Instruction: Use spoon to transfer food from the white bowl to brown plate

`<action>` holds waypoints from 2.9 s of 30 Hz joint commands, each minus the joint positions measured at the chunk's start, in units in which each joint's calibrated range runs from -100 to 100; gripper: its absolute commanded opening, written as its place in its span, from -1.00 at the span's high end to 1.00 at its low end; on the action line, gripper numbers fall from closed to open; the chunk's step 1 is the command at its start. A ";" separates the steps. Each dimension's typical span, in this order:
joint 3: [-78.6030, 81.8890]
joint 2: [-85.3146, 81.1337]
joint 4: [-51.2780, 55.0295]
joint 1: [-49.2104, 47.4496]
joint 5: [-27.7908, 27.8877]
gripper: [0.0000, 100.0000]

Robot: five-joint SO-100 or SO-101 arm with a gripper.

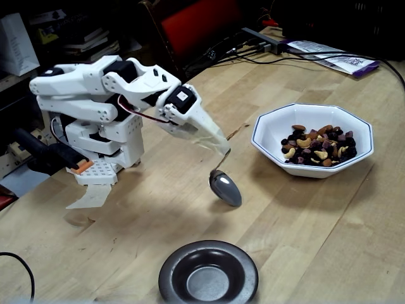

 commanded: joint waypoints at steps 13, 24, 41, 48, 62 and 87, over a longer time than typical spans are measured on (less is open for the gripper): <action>-26.63 14.71 6.15 -0.02 0.29 0.92; -54.15 26.43 19.11 -0.24 0.29 0.92; -63.53 37.56 30.42 -19.72 0.29 0.91; -67.25 43.63 30.34 -25.20 -0.05 0.91; -67.78 55.36 29.39 -25.50 -0.10 0.91; -67.78 67.17 12.08 -25.43 -0.10 0.91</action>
